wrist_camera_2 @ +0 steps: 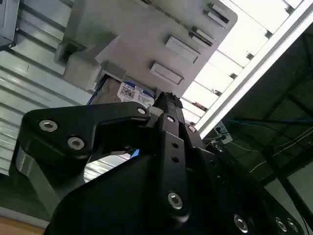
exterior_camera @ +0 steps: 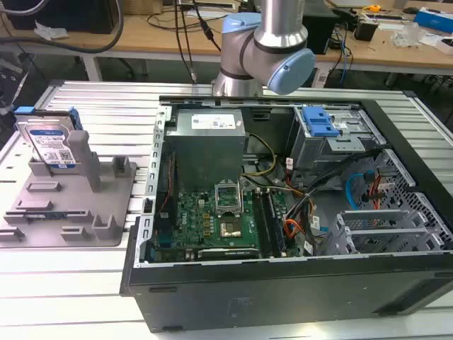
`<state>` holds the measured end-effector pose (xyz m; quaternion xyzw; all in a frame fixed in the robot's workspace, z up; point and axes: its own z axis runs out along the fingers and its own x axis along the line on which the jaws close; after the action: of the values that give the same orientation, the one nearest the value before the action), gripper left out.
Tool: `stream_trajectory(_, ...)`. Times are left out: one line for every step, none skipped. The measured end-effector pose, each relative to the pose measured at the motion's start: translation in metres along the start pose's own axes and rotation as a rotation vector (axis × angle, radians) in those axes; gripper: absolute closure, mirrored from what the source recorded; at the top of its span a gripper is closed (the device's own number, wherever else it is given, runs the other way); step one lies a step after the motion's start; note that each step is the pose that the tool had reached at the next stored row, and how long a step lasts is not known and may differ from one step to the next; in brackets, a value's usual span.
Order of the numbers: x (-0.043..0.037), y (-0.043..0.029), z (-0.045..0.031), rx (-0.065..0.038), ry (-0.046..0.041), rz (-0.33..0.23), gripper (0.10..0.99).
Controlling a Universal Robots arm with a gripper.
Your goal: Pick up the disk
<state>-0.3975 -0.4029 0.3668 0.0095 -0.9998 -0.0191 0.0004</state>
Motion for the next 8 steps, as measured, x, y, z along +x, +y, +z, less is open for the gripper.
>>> stream_trajectory(0.0, 0.0, 0.0, 0.0, 0.0, 0.0, 0.98)
stream_trajectory(0.0, 0.0, 0.0, 0.0, 0.0, 0.0, 0.98)
stream_trajectory(0.0, 0.0, 0.0, 0.0, 0.0, 0.0, 0.98)
stream_trajectory(0.0, 0.0, 0.0, 0.0, -0.0001, 0.0, 0.98)
stream_trajectory(0.0, 0.0, 0.0, 0.0, -0.0001, 0.0, 0.98)
stream_trajectory(-0.0001, 0.0, 0.0001, 0.0, -0.0001, 0.0, 0.98)
stream_trajectory(-0.0002, 0.0, 0.0002, 0.0, -0.0003, 0.0, 0.98)
stream_trajectory(-0.0002, 0.0, 0.0001, 0.0, -0.0002, -0.001, 0.98)
